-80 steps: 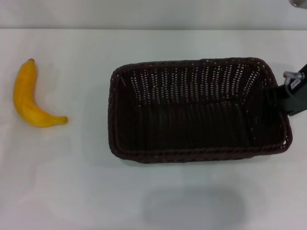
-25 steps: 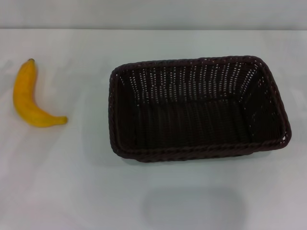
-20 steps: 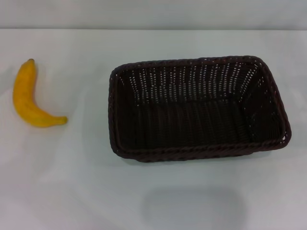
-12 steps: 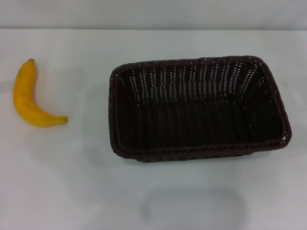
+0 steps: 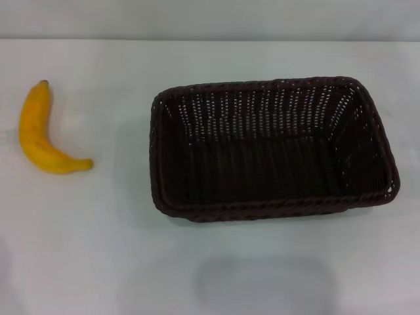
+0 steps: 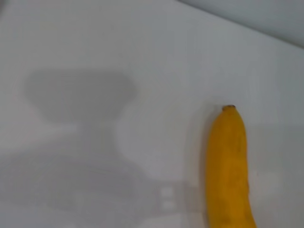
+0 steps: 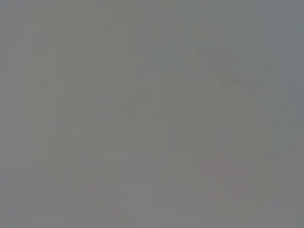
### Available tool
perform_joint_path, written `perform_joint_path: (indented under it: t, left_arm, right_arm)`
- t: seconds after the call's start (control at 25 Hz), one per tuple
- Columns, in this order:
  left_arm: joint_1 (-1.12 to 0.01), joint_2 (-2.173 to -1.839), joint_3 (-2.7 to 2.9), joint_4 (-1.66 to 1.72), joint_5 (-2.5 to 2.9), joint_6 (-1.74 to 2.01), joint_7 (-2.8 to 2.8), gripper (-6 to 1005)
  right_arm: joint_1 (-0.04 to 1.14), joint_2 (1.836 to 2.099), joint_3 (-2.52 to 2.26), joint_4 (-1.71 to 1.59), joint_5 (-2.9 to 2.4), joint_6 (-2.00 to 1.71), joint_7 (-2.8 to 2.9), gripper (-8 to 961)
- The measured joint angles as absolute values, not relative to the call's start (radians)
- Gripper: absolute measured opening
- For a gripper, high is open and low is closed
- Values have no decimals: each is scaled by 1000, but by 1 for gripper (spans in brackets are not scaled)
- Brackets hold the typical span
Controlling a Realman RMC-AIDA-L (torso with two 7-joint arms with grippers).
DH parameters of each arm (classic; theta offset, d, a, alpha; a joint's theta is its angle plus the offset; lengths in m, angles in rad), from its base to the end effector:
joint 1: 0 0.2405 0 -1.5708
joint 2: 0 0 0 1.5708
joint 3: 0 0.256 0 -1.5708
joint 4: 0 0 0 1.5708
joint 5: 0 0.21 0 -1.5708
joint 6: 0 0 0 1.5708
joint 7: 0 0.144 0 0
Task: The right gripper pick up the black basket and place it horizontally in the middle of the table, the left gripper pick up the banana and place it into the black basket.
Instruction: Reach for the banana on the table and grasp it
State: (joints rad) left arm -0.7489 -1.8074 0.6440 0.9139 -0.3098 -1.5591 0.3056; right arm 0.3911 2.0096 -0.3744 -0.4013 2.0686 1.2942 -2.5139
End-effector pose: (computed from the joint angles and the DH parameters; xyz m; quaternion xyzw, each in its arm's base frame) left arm -0.3004 0.3960 0.1643 -0.6542 -0.6875 0.0562 0.3102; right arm 0.3598 0.3335 0.1383 -0.6381 0.1581 0.3539 0.6653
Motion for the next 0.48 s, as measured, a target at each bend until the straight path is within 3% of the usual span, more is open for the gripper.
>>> perform_joint_path:
  t: [0.48]
  left_arm:
    - [-788,-1867,639,754,-297,-1407,287,862]
  right_arm:
    - [390,2010,-372,-348,2092,1297,-2568,648]
